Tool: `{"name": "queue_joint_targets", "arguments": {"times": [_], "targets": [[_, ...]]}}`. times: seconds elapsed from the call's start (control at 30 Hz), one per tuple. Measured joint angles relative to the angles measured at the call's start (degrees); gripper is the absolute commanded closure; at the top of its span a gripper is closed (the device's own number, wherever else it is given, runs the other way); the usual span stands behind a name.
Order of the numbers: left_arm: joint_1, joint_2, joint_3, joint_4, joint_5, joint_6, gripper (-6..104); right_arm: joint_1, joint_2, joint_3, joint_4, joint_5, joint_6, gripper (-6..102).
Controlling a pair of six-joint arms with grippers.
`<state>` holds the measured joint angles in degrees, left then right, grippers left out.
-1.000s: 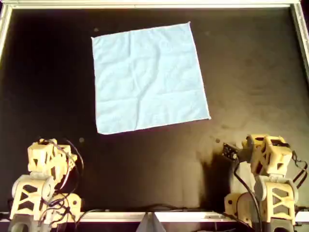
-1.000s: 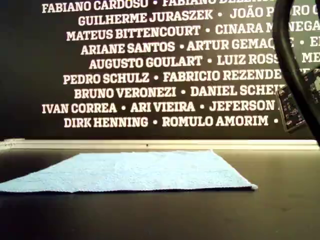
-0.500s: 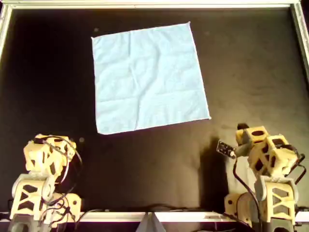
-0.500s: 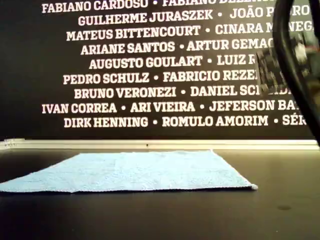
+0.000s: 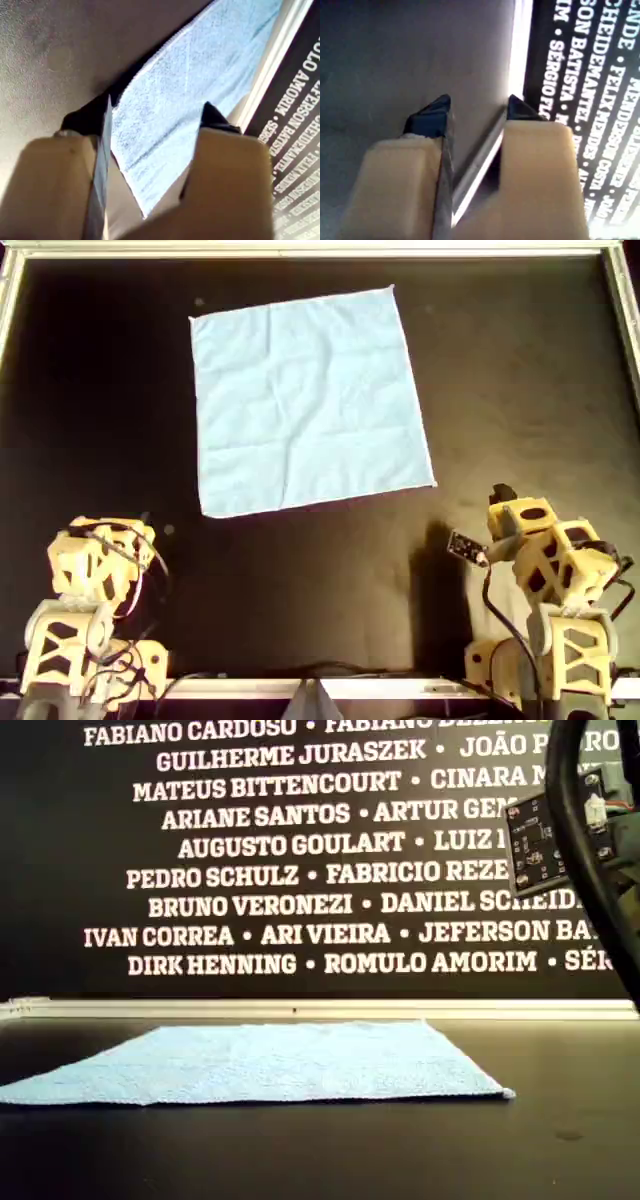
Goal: Fold a cloth
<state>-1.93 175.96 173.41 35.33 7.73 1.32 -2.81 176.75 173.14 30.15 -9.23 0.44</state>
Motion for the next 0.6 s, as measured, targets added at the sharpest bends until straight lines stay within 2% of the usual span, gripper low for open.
{"name": "queue_joint_targets", "arguments": {"times": [0.13, 0.23, 0.33, 0.47, 0.53, 0.6], "targets": [[0.0, 0.0, 0.0, 0.0, 0.0, -0.4, 33, -0.2, 0.0, 0.0, 0.0, 0.0, -0.44, 45], [0.0, 0.0, 0.0, 0.0, 0.0, -0.5, 33, 0.5, 0.0, -0.4, 0.0, -0.2, 0.0, 45], [0.0, -0.6, 0.0, 0.0, 0.0, -0.5, 33, 4.7, -0.7, -1.8, 0.0, 0.1, -0.18, 45], [0.0, -6.6, -0.2, -0.2, 0.1, -0.5, 33, 5.8, -6.3, -2.6, 0.0, -0.2, -0.44, 45], [-0.1, -12.3, -2.0, -0.2, 1.1, 0.0, 33, 8.0, -11.4, -3.8, -0.1, -0.2, -0.44, 45], [-2.0, -19.2, -6.0, -0.2, 2.7, 0.0, 33, 10.1, -17.8, -5.6, -0.4, -0.2, -0.44, 45]]}}
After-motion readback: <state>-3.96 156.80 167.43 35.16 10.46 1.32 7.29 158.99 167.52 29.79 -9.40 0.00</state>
